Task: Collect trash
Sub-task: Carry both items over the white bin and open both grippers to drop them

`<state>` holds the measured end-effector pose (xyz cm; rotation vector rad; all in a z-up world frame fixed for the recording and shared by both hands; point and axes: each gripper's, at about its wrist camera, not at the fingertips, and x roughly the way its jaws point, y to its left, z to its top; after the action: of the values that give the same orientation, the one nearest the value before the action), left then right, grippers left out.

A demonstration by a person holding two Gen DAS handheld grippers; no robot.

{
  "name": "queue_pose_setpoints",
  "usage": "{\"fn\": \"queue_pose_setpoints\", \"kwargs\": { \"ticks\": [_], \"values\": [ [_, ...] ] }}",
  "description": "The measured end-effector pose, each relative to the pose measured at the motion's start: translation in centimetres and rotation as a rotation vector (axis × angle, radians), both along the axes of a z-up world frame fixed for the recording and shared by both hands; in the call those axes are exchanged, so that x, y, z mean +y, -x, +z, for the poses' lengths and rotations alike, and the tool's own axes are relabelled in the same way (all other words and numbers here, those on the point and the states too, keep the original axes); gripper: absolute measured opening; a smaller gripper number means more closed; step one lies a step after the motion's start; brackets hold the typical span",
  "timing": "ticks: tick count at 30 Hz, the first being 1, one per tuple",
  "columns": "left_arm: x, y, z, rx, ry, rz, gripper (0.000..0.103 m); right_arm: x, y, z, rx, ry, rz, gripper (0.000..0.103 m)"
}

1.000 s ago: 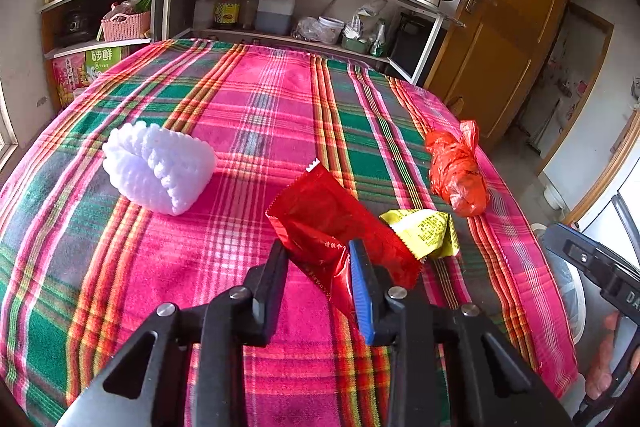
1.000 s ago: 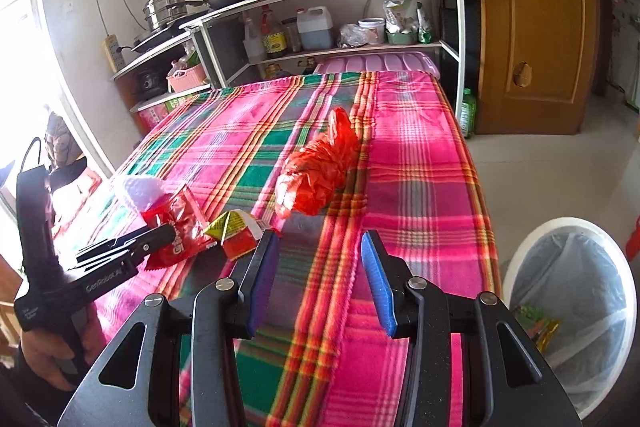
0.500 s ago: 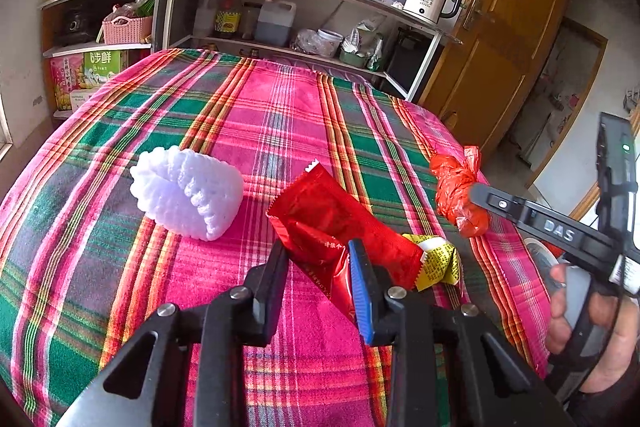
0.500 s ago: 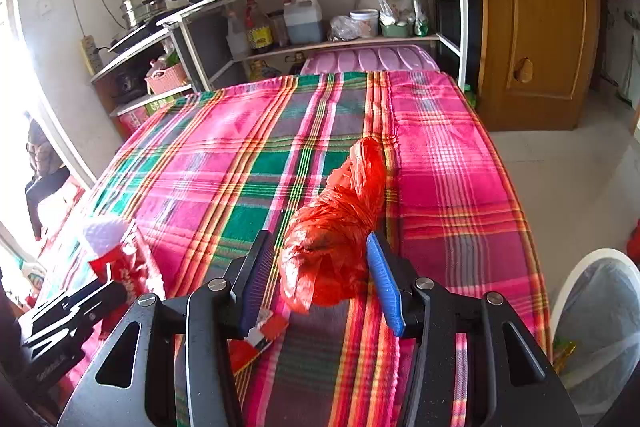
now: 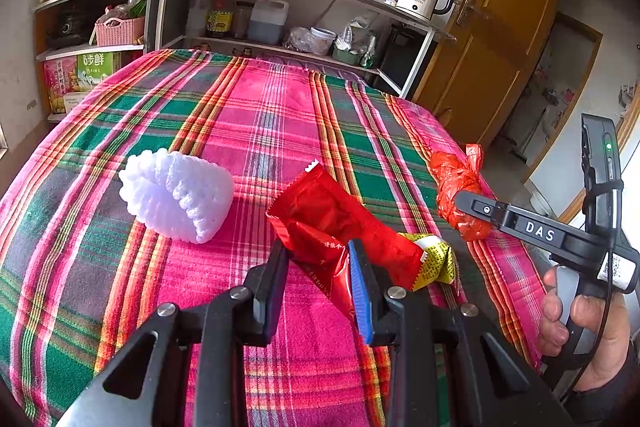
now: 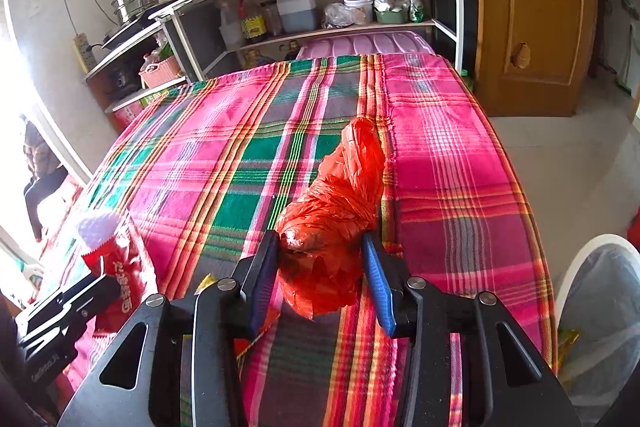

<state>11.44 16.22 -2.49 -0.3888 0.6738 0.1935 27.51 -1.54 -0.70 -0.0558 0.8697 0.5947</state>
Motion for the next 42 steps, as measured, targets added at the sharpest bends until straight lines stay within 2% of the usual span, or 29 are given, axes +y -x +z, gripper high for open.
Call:
{"fn": "queue_pose_setpoints", "kwargs": {
  "ticks": [12,23,42],
  "values": [
    [-3.2,0.9,2.9,-0.041,-0.050,-0.039,0.031,-5.8,3.7,2.8,-0.056,-0.039,-0.028,0.043],
    [-9.1,-0.4,4.7,-0.060,-0.068,-0.176,0.031,-12.1,6.9,4.7,-0.109,-0.049,-0.100,0.043],
    [-19.3,-4.2,6.2,-0.079,-0.103,-0.406,0.031,-22.8,8.4,4.6,-0.117,-0.070,-0.281,0.043]
  ]
}}
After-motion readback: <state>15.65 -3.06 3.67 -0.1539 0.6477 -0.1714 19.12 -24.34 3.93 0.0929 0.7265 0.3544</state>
